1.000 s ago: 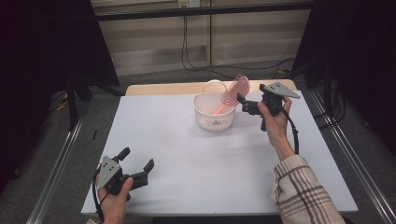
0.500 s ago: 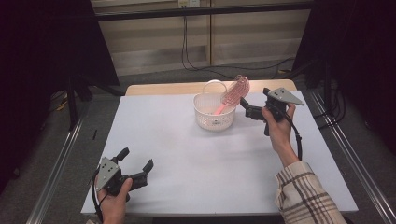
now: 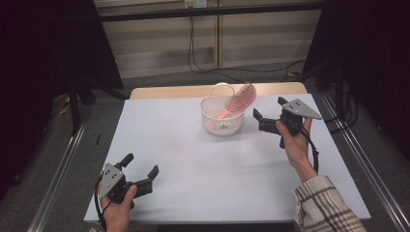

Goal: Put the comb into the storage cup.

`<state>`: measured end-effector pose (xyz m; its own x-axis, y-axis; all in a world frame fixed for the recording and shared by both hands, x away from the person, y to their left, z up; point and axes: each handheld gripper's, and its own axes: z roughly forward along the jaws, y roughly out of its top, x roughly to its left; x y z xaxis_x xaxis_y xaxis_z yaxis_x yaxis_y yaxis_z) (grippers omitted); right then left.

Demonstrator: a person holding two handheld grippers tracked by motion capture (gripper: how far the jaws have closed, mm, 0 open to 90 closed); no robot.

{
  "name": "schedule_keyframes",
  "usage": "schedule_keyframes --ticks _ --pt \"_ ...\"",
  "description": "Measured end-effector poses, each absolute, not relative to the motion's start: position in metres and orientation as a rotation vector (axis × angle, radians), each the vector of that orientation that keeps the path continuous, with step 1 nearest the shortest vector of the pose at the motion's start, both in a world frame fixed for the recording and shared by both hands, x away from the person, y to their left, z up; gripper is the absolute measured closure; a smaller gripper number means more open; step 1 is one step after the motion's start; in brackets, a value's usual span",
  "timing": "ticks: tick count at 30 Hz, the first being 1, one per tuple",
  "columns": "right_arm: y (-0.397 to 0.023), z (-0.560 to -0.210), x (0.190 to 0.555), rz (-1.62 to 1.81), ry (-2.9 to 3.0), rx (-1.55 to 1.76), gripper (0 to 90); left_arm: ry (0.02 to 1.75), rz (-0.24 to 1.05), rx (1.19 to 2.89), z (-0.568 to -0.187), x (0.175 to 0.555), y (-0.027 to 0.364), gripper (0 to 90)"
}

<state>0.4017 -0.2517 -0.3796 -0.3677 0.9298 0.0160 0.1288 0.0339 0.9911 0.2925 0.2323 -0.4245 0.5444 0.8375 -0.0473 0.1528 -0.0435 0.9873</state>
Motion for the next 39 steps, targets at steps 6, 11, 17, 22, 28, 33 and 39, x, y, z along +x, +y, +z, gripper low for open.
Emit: schedule_keyframes --ticks 6,11,17,22,28,33,39 --pt "-0.252 -0.377 0.390 1.413 1.591 1.078 0.3 0.875 0.687 1.541 -0.424 0.292 0.233 3.0" --pt "-0.251 -0.376 0.384 1.416 1.597 1.060 0.1 0.880 0.696 1.540 -0.424 0.292 0.233 3.0" --pt "-0.252 -0.381 0.373 1.414 1.609 1.068 0.0 0.881 0.701 1.531 -0.423 0.291 0.234 3.0" --pt "-0.256 -0.382 0.363 1.409 1.604 1.067 0.0 0.883 0.705 1.533 -0.423 0.291 0.234 3.1" --pt "-0.257 -0.383 0.350 1.402 1.608 1.079 0.1 0.884 0.705 1.528 -0.423 0.291 0.235 3.1" --pt "-0.260 -0.384 0.343 1.401 1.592 1.072 0.0 0.886 0.705 1.523 -0.423 0.291 0.235 3.1" --pt "-0.264 -0.388 0.330 1.387 1.577 1.074 0.0 0.886 0.712 1.514 -0.422 0.290 0.236 3.0"
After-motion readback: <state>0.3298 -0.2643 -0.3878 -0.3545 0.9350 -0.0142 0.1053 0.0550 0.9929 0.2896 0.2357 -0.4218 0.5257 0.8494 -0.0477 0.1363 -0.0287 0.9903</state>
